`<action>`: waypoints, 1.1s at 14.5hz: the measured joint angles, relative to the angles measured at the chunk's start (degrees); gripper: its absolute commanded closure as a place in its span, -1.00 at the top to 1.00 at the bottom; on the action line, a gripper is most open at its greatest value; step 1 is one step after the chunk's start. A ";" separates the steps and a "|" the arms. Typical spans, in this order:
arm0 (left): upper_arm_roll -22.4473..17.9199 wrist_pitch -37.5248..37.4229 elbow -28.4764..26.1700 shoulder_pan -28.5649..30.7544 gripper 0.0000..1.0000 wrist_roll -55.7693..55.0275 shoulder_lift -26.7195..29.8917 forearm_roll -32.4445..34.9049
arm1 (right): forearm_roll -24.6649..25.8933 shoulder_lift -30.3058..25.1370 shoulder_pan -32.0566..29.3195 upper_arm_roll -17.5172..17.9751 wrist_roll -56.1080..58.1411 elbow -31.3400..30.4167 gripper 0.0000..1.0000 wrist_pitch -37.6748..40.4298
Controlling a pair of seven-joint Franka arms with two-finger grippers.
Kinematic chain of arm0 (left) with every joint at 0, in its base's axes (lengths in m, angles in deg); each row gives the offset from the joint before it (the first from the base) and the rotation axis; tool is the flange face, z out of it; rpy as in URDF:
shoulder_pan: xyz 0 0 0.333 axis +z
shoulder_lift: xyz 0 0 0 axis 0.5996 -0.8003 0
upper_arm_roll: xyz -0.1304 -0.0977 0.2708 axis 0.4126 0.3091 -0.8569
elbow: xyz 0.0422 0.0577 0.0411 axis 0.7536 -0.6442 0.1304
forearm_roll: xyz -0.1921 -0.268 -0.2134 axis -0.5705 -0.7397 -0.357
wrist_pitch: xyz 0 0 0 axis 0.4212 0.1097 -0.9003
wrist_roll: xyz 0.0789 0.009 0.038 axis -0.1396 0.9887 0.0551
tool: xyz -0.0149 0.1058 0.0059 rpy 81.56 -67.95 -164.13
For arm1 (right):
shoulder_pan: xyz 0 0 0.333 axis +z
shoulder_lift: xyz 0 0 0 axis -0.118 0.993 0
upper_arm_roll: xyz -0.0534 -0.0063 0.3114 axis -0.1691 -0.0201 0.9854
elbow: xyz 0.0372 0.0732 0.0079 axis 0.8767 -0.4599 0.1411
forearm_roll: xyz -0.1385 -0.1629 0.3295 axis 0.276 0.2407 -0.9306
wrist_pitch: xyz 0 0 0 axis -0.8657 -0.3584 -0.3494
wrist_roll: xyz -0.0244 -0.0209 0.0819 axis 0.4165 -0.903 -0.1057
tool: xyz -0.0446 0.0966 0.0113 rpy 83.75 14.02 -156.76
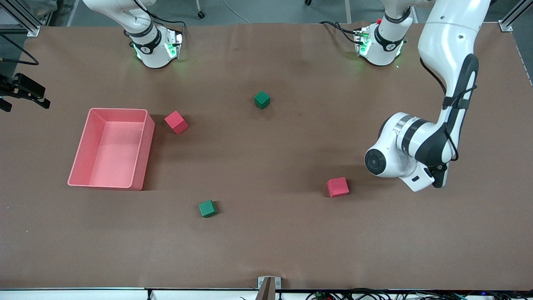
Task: Place and upright button with both arms
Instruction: 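Carry the button with the left gripper toward the table edge, then set the button upright on the table and open the left gripper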
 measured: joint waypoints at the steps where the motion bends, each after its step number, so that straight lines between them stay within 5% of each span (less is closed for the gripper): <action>1: 0.02 0.54 -0.79 0.87 -0.99 -2.83 -1.09 2.99 | 0.00 0.00 0.00 0.00 0.01 0.00 1.00 0.00; 11: -0.02 1.29 -2.91 8.58 -0.99 -31.78 -10.74 28.92 | 0.00 0.05 -0.03 -0.04 0.02 -0.06 1.00 0.28; 16: -0.26 1.28 -3.19 11.71 -0.99 -37.47 -15.32 36.07 | -0.04 0.20 -0.03 -0.03 0.02 -0.10 1.00 0.29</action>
